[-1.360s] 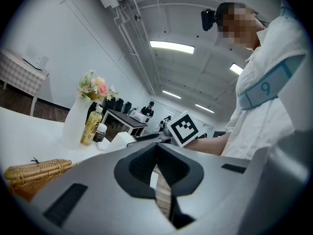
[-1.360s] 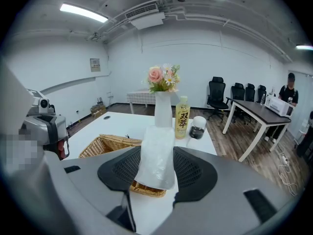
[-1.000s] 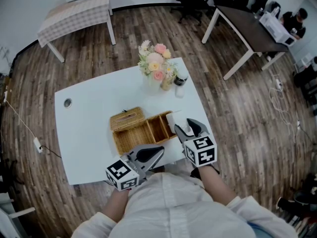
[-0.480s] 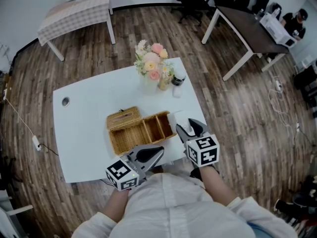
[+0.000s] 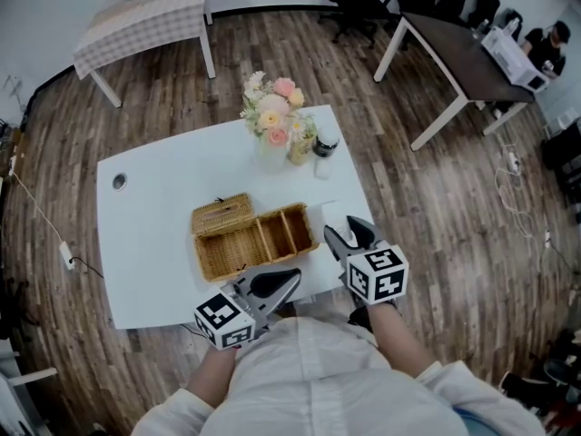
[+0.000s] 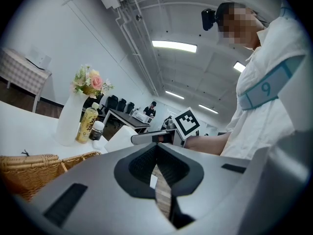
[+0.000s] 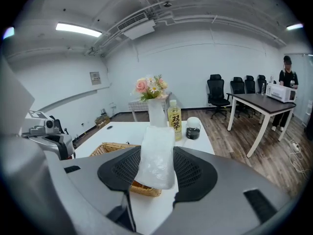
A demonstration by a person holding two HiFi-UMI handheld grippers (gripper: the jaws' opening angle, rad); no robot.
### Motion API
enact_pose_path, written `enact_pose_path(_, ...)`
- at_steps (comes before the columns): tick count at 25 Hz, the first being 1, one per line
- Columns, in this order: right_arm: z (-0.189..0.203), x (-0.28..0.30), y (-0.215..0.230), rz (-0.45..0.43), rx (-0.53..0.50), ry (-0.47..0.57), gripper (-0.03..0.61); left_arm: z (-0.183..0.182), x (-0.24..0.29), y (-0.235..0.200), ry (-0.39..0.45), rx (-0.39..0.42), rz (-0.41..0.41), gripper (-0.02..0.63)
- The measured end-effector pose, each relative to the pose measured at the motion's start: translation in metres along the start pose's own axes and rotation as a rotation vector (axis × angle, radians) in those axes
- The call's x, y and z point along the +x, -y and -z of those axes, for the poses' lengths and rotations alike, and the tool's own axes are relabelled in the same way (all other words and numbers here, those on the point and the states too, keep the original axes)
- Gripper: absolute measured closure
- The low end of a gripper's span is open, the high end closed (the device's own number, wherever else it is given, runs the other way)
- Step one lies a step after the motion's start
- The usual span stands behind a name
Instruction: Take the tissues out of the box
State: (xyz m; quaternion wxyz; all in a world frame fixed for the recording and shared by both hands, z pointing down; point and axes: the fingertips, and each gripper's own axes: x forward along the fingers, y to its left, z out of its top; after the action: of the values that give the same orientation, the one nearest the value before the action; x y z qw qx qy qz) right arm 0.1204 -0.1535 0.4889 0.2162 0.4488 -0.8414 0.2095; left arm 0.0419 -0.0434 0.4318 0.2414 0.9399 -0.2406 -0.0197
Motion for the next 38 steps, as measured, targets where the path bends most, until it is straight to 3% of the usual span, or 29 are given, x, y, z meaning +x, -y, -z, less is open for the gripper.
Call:
enact_pose_path(13, 0.000, -0.002, 0.013, -0.131, 0.238, 0.041, 0.354, 0.004, 0.011, 0.005, 0.004, -0.004, -0.036, 0.612)
enact_pose_path(25, -0.005, -0.003, -0.001, -0.335, 0.524, 0.083, 0.354, 0.007, 0.013, 0.009, 0.001, 0.003, -0.055, 0.612)
enact_pose_path(32, -0.005, -0.004, -0.014, -0.428, 0.617, 0.077, 0.354, 0.007, 0.014, 0.013, -0.009, 0.004, -0.066, 0.612)
enact_pose_path(38, -0.007, -0.005, -0.030, -0.486, 0.640, 0.071, 0.354, 0.009, 0.013, 0.017, -0.005, 0.012, -0.062, 0.612)
